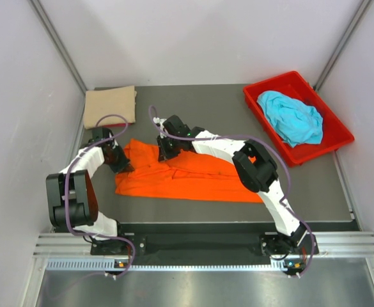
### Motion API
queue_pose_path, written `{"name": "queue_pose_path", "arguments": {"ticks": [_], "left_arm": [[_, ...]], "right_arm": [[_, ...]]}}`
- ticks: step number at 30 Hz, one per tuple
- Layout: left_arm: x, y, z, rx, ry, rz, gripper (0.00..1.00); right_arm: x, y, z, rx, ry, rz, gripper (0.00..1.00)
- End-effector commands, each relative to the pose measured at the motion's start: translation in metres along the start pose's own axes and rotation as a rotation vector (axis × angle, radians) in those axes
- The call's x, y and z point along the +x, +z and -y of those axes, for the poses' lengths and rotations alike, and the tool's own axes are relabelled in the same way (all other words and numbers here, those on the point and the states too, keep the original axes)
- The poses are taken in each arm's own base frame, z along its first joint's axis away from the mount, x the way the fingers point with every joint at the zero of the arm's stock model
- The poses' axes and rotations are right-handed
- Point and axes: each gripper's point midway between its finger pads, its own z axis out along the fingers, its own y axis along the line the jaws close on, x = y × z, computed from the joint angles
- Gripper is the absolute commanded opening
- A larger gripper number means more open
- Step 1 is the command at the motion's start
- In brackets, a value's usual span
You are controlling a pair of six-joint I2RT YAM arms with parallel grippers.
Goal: Fold and stack the t-shirts
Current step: Fold the tshirt
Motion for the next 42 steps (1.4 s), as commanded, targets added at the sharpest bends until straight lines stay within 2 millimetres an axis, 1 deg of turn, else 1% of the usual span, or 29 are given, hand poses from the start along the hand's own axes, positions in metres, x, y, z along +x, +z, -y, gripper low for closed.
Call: {"name": "queue_pose_path", "arguments": {"ticks": [1,5,6,8,9,12,13,14,15,18,20,22,25,28,30,32,34,36,37,38,39,41,42], "left_arm": [[0.003,-0.013,0.011,0.034,0.025,0.016,0.00],[0.010,-0.014,0.010,0.025,0.030,0.009,0.00],[0.011,-0.013,0.009,0.024,0.030,0.006,0.00],[0.014,-0.013,0.008,0.021,0.030,0.002,0.00],[0.016,-0.012,0.007,0.018,0.028,-0.002,0.00],[0.020,-0.013,0.003,-0.005,0.027,0.003,0.00],[0.018,-0.013,0.002,-0.017,0.022,0.012,0.00],[0.015,-0.013,-0.003,-0.044,0.017,0.028,0.00],[0.012,-0.014,-0.003,-0.052,0.015,0.038,0.00],[0.001,-0.016,0.000,-0.057,0.017,0.071,0.00],[-0.001,-0.016,0.002,-0.052,0.010,0.073,0.00],[0.001,-0.015,0.006,-0.028,0.010,0.056,0.00],[0.006,-0.013,0.003,-0.032,0.011,0.042,0.00],[0.008,-0.014,0.000,-0.044,0.010,0.042,0.00],[0.009,-0.015,0.000,-0.043,0.010,0.043,0.00],[0.008,-0.018,0.002,-0.038,0.010,0.047,0.00],[0.006,-0.022,0.005,-0.031,0.010,0.058,0.00],[0.005,-0.025,0.008,-0.023,0.014,0.063,0.00],[0.005,-0.027,0.008,-0.019,0.015,0.066,0.00],[0.005,-0.028,0.009,-0.017,0.014,0.066,0.00],[0.006,-0.029,0.009,-0.015,0.013,0.064,0.00],[0.009,-0.032,0.010,-0.013,0.013,0.060,0.00],[0.010,-0.032,0.009,-0.016,0.010,0.058,0.00]], "right_arm": [[-0.021,-0.015,-0.006,-0.004,-0.018,0.059,0.00],[-0.024,-0.022,-0.005,0.013,-0.033,0.072,0.00],[-0.026,-0.023,-0.005,0.012,-0.043,0.078,0.03],[-0.029,-0.027,-0.004,0.018,-0.058,0.093,0.15],[-0.030,-0.028,-0.004,0.017,-0.060,0.095,0.23],[-0.030,-0.031,-0.001,0.010,-0.074,0.092,0.36],[-0.029,-0.029,0.001,0.011,-0.077,0.088,0.38],[-0.027,-0.028,0.003,0.012,-0.081,0.079,0.39],[-0.027,-0.028,0.004,0.013,-0.081,0.075,0.41],[-0.024,-0.024,0.005,0.007,-0.089,0.061,0.42],[-0.021,-0.019,0.007,-0.001,-0.092,0.046,0.42],[-0.018,-0.016,0.004,-0.022,-0.100,0.032,0.42],[-0.015,-0.013,0.008,-0.017,-0.097,0.022,0.41],[-0.014,-0.011,0.006,-0.028,-0.095,0.022,0.38],[-0.015,-0.011,0.004,-0.038,-0.095,0.028,0.36],[-0.018,-0.012,0.002,-0.042,-0.092,0.039,0.31],[-0.018,-0.012,0.002,-0.050,-0.089,0.037,0.30],[-0.018,-0.012,0.001,-0.051,-0.089,0.041,0.25],[-0.019,-0.013,-0.001,-0.055,-0.088,0.042,0.21],[-0.019,-0.013,0.000,-0.053,-0.086,0.045,0.08],[-0.017,-0.012,0.000,-0.056,-0.085,0.040,0.02],[-0.020,-0.015,-0.003,-0.063,-0.084,0.056,0.00],[-0.016,-0.015,-0.001,-0.061,-0.079,0.049,0.00]]}}
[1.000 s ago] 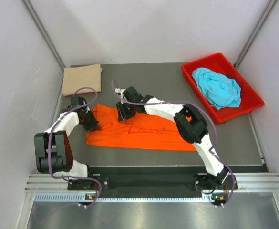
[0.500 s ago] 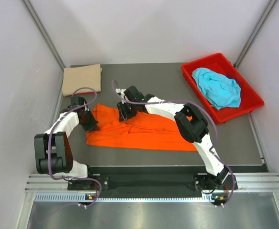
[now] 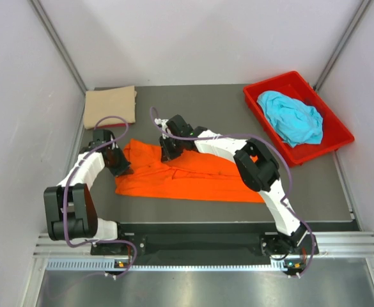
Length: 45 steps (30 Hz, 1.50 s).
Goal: Fold and stack the t-shirts
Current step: Fold the tshirt
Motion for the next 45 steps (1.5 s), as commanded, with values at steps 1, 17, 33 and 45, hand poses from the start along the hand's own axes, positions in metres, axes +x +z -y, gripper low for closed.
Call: {"name": "queue_pose_path", "arguments": {"ticks": [1,17,33,45], "left_arm": [[-0.003,-0.016,0.009,0.022,0.001,0.027,0.00],[0.021,-0.026,-0.008,-0.124,-0.082,0.089,0.00],[-0.042,0.011,-0.004,-0.046,-0.045,0.081,0.39],[-0.029,0.036,-0.008,-0.027,-0.083,0.032,0.35]], "right_arm": [[-0.027,-0.015,-0.014,-0.041,-0.028,0.093,0.00],[0.019,-0.052,-0.041,-0.119,-0.110,0.114,0.00],[0.003,-0.072,-0.052,-0.072,-0.105,0.168,0.15],[0.000,-0.082,-0.046,-0.024,-0.108,0.174,0.18]]}}
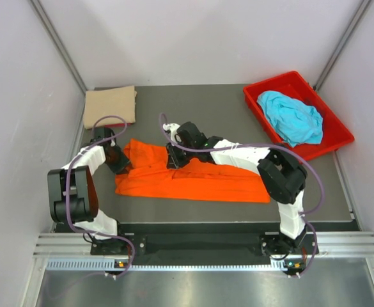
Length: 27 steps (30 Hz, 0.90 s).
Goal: Fold and stack the t-shirts
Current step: Fold the tshirt
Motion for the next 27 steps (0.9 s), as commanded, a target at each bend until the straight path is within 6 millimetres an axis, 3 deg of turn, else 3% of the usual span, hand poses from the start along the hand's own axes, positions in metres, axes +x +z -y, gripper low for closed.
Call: {"name": "queue_pose_path", "arguments": {"ticks": [1,2,5,14,27], "left_arm": [[-0.005,0.008,0.008,0.049,-0.003,0.006,0.31],[-0.002,0.009,0.007,0.046,-0.001,-0.008,0.19],[-0.004,0.002,0.010,0.056,0.000,0.003,0.00],[0.012,-0.036,0.011,0.007,0.017,0.037,0.00],[0.048,-0.064,-0.008,-0.080,0.045,0.053,0.00]], "right_arm": [[-0.027,-0.020,-0.009,0.004,-0.029,0.075,0.18],[-0.026,-0.022,-0.006,0.008,-0.019,0.075,0.18],[-0.026,-0.026,0.002,0.023,0.011,0.080,0.18],[-0.027,-0.042,0.017,0.041,0.062,0.112,0.18],[-0.028,-0.049,0.014,0.023,0.072,0.131,0.18]]}}
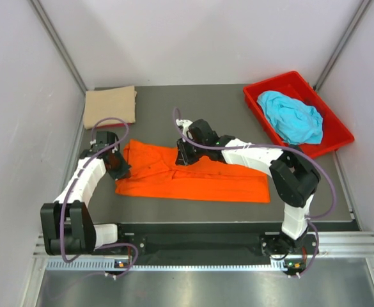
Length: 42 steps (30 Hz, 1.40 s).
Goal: Fold and stack the t-shirts
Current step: Fold the tshirt
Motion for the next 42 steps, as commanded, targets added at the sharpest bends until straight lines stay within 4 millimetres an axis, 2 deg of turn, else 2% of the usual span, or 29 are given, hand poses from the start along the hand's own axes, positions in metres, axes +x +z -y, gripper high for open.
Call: {"name": "queue_pose_path", "arguments": {"ticks": [1,4,8,12,16,21,28,32,33,34,36,38,39,40,41,42], "left_arm": [[0.009,-0.015,-0.013,-0.058,-0.004,0.036,0.00],[0.011,-0.027,-0.006,-0.045,0.010,0.049,0.00],[0.017,-0.033,-0.003,-0.040,0.003,0.045,0.00],[0.032,-0.029,-0.004,-0.053,0.011,0.032,0.00],[0.036,-0.034,-0.006,-0.076,0.002,0.046,0.00],[0.052,-0.036,-0.012,-0.117,0.022,0.034,0.00],[0.062,-0.033,-0.019,-0.184,0.038,0.040,0.00],[0.060,-0.031,-0.022,-0.214,0.037,0.045,0.00],[0.059,-0.031,-0.023,-0.222,0.037,0.046,0.02],[0.059,-0.031,-0.022,-0.232,0.042,0.038,0.09],[0.044,-0.035,-0.012,-0.220,0.050,0.077,0.16],[0.020,-0.035,0.012,-0.162,0.060,0.140,0.27],[0.015,-0.031,0.024,-0.116,0.071,0.110,0.29],[0.004,-0.029,0.039,-0.056,0.061,0.117,0.28],[-0.012,-0.036,0.055,-0.007,0.050,0.134,0.28],[-0.024,-0.030,0.058,-0.009,0.047,0.131,0.29]], "right_arm": [[-0.026,-0.017,-0.013,-0.034,-0.018,0.090,0.18],[-0.025,-0.017,-0.013,-0.035,-0.013,0.088,0.18],[-0.025,-0.018,-0.014,-0.041,-0.009,0.093,0.18],[-0.025,-0.019,-0.014,-0.040,-0.011,0.097,0.18],[-0.023,-0.020,-0.014,-0.041,-0.010,0.093,0.18],[-0.025,-0.021,-0.014,-0.042,-0.012,0.101,0.18],[-0.023,-0.022,-0.015,-0.051,-0.014,0.101,0.18],[-0.023,-0.025,-0.014,-0.049,-0.022,0.098,0.18],[-0.023,-0.025,-0.014,-0.052,-0.023,0.097,0.19],[-0.022,-0.024,-0.014,-0.054,-0.024,0.093,0.20],[-0.019,-0.021,-0.013,-0.050,-0.020,0.078,0.21],[-0.020,-0.014,-0.016,-0.073,-0.010,0.078,0.27],[-0.027,-0.011,-0.020,-0.085,-0.011,0.090,0.32],[-0.021,-0.001,-0.017,-0.081,-0.004,0.059,0.33],[-0.024,0.002,-0.016,-0.078,-0.005,0.054,0.34],[-0.035,0.005,-0.021,-0.084,-0.021,0.066,0.36]]}}
